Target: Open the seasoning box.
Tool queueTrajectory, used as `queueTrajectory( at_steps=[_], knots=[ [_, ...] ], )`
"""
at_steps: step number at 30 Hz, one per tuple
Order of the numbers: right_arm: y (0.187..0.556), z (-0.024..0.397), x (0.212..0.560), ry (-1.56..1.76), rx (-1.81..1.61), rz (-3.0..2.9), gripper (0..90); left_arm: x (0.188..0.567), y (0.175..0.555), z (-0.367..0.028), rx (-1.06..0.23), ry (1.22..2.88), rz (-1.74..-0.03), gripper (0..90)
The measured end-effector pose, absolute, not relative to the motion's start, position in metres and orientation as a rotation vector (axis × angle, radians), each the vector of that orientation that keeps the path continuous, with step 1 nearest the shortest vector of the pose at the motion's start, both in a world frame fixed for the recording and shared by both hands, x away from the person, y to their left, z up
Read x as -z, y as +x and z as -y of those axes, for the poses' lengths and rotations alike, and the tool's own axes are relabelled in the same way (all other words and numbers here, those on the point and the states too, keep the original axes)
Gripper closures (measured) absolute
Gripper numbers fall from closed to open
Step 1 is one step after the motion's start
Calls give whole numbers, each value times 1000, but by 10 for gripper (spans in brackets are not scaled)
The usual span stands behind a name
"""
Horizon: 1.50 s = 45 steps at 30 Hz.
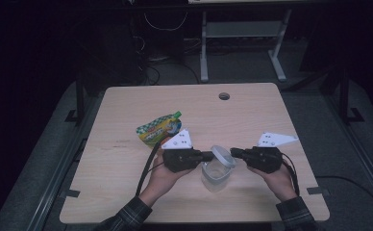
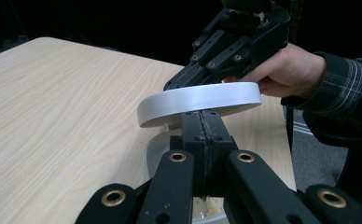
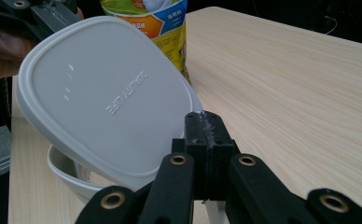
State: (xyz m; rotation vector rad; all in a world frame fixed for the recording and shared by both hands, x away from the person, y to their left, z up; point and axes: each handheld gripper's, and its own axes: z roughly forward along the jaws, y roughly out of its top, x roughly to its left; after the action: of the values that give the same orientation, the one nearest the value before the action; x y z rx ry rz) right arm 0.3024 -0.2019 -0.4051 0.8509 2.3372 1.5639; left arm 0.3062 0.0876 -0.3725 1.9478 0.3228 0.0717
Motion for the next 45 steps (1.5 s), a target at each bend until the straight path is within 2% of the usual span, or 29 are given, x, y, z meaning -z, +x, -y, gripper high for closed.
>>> queueTrajectory(
  at_steps=[34,45],
  knots=[
    [303,206,413,884,-1527,-2360,898,363,329,-62,-64,1943,-301,900],
    [302,216,415,913,-1515,-2324,898,364,327,-65,-53,1947,-305,900]
  ],
)
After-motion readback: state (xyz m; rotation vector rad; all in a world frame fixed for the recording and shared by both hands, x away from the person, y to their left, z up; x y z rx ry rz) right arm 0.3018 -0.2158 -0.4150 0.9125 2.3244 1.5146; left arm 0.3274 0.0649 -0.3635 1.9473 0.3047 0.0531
